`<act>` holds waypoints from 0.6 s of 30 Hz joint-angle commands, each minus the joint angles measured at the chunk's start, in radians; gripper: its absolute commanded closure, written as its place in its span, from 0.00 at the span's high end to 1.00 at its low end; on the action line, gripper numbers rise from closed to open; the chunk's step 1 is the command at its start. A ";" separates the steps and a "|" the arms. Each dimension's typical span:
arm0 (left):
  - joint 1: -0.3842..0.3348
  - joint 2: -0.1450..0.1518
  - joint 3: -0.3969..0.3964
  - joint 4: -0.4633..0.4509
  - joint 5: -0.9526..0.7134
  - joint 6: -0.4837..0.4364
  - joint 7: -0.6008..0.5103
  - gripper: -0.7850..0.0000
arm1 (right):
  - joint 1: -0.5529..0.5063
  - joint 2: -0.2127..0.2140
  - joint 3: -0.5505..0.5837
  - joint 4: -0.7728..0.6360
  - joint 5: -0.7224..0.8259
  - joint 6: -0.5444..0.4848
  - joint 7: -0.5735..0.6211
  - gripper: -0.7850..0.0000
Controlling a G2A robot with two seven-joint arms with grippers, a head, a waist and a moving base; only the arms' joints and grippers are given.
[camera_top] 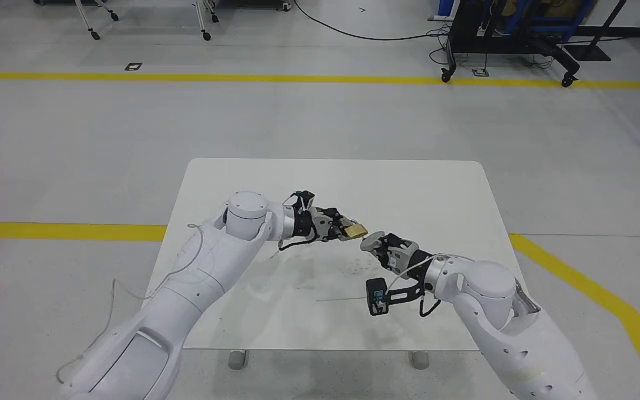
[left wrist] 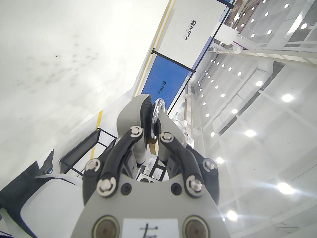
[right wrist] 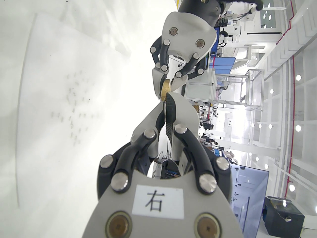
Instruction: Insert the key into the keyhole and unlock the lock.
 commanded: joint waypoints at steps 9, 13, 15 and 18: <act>0.004 -0.003 -0.004 -0.003 0.016 0.002 -0.006 0.00 | 0.002 0.003 -0.016 -0.002 -0.012 -0.001 0.013 0.00; 0.006 -0.004 -0.006 -0.006 0.024 0.002 -0.010 0.00 | 0.008 0.004 -0.024 0.002 -0.014 -0.004 0.021 0.00; 0.006 -0.004 -0.006 -0.008 0.028 0.001 -0.012 0.00 | 0.011 0.004 -0.028 0.004 -0.014 -0.006 0.025 0.00; 0.007 -0.005 -0.008 -0.008 0.031 0.001 -0.014 0.00 | 0.018 0.003 -0.036 0.007 -0.014 -0.012 0.035 0.00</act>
